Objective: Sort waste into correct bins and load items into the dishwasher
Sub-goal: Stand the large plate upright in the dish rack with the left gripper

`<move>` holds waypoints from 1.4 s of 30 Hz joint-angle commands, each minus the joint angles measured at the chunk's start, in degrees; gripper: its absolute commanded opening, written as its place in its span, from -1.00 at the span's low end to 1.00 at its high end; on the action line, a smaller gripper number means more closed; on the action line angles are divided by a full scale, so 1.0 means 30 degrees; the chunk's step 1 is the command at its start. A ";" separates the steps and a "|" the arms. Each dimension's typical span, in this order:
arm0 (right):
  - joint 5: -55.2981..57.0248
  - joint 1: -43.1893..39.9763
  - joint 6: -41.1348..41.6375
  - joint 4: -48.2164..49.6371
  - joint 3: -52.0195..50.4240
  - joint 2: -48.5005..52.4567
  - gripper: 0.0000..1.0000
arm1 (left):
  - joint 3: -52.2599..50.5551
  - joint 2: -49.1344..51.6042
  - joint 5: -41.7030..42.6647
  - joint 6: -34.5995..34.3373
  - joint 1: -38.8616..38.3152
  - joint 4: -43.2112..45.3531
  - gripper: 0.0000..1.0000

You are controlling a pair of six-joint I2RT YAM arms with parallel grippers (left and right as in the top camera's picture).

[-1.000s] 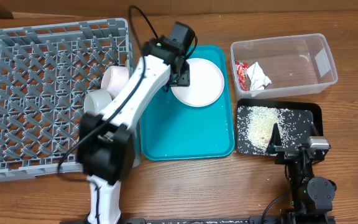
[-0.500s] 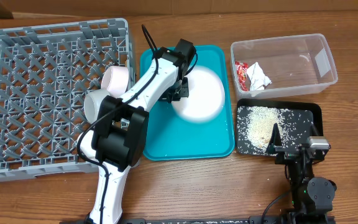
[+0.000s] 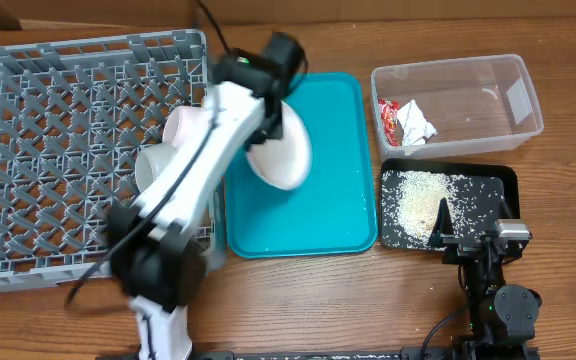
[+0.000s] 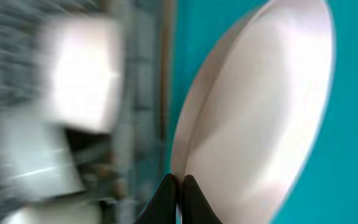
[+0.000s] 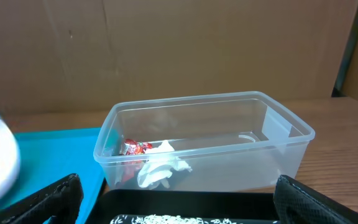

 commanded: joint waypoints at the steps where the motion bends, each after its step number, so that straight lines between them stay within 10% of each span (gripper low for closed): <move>1: -0.0029 0.0000 -0.0066 0.0073 -0.0197 -0.0204 1.00 | 0.0998 -0.3963 -0.4575 -0.0204 0.0095 -0.1406 -0.92; 6: -0.0029 0.0000 -0.0066 0.0073 -0.0197 -0.0204 1.00 | 0.0998 -0.6958 -1.0382 -0.0663 0.0109 -0.5676 -0.92; 19: -0.0029 0.0000 -0.0066 0.0073 -0.0197 -0.0204 1.00 | -0.1909 -0.7817 -1.7019 0.1013 0.5603 -0.5588 -0.92; 34: -0.0029 0.0000 -0.0066 0.0073 -0.0197 -0.0204 1.00 | -0.4794 -0.4707 -1.6837 0.3650 0.8335 -0.0452 -0.91; 42: -0.0029 0.0000 -0.0066 0.0073 -0.0197 -0.0204 1.00 | -0.4794 -0.3446 -1.4834 0.8706 0.8189 0.2834 -0.91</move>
